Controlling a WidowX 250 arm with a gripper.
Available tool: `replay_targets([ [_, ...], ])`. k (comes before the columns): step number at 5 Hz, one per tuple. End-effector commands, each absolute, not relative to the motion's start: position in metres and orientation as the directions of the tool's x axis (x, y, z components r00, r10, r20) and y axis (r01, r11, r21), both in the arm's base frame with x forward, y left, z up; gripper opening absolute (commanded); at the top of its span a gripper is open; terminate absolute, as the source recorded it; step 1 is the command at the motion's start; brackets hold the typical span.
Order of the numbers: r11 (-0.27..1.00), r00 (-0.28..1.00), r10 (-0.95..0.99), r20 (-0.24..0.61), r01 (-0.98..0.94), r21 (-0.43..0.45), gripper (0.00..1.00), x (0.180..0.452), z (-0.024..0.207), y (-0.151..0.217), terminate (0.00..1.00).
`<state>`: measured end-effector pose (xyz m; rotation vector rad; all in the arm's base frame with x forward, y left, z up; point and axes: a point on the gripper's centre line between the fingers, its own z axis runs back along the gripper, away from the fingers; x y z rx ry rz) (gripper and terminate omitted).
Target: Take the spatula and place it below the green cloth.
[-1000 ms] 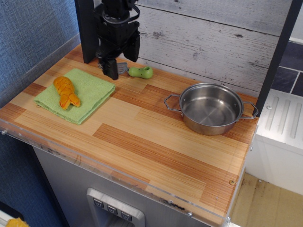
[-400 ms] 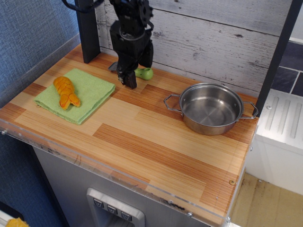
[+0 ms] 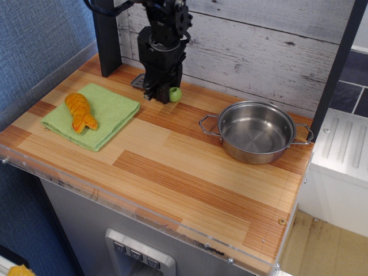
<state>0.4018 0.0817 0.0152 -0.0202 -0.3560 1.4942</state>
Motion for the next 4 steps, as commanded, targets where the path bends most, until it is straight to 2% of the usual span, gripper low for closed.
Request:
replay_targets([
  [1,0.097,0.037,0.971,0.235,-0.963,-0.251,0.0,0.406,0.037,0.084,0.0],
  [3,0.14,0.072,0.971,0.228,-0.945,-0.296,0.0,0.415,0.073,0.081,0.0],
  [4,0.172,0.097,0.964,0.246,-0.937,-0.304,0.0,0.409,0.098,0.081,0.0],
])
